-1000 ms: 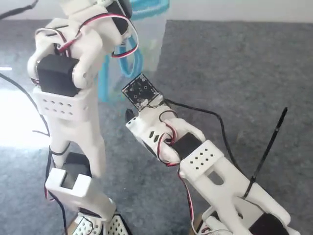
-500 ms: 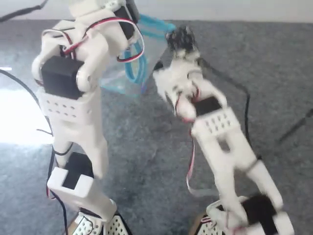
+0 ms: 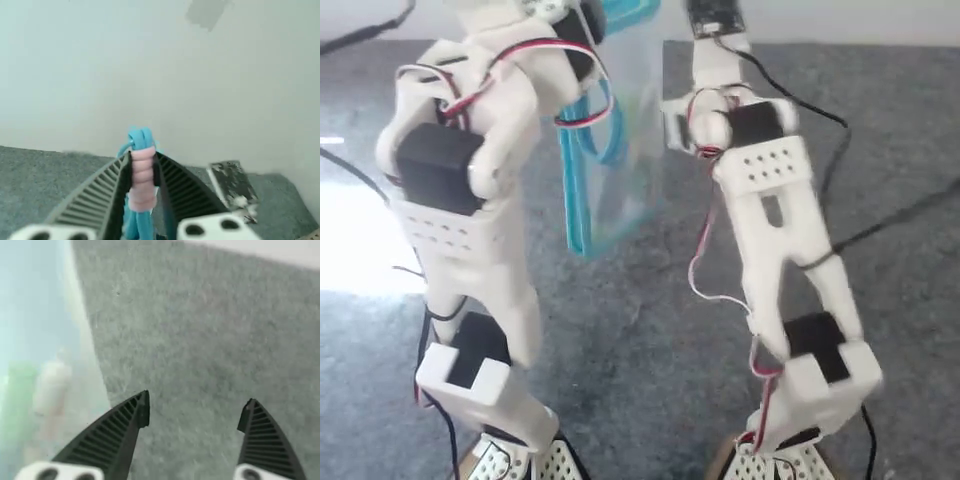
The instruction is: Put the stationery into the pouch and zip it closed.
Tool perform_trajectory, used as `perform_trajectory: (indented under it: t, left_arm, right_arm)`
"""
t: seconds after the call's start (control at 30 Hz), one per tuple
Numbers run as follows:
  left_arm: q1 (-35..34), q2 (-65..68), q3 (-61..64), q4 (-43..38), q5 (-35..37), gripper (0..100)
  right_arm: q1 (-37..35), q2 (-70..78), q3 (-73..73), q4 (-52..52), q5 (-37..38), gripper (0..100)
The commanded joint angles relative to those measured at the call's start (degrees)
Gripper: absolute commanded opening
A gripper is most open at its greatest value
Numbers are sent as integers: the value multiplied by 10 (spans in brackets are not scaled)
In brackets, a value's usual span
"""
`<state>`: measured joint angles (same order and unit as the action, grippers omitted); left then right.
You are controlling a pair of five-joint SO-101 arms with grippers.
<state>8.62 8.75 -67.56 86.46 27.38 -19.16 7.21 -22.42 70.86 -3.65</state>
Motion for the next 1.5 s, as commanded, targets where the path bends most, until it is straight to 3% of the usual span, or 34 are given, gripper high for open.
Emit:
perform_trajectory:
  t: [0.0, 0.2, 0.33, 0.53, 0.73, 0.87, 1.07, 1.23, 1.47]
  left_arm:
    - [-19, -9, -26, -31, -4, 12]
    - [-19, -10, 11, -49, -4, 12]
    - [-22, -11, 30, -47, -4, 12]
    - [-18, -13, 31, -18, -31, 12]
    - [-23, -8, 36, 29, -41, 12]
    - [-23, -8, 38, 65, -46, 12]
    - [-24, -7, 38, 126, -150, 12]
    - [-42, -9, 28, 132, -154, 12]
    - [-50, -9, -26, 130, -238, 12]
  right_arm:
    - [8, -173, 91, 37, 20, 299]
    - [-117, -524, 542, -201, 52, 299]
    - [-157, -648, 775, -361, 97, 297]
    - [-95, -597, 697, -325, 97, 298]
    - [-93, -422, 614, -326, 91, 297]
    - [-81, -338, 545, -320, 46, 297]
    - [42, -347, 517, -298, -6, 299]
    - [57, -378, 551, -303, 28, 299]
    - [40, -378, 593, -342, 118, 299]
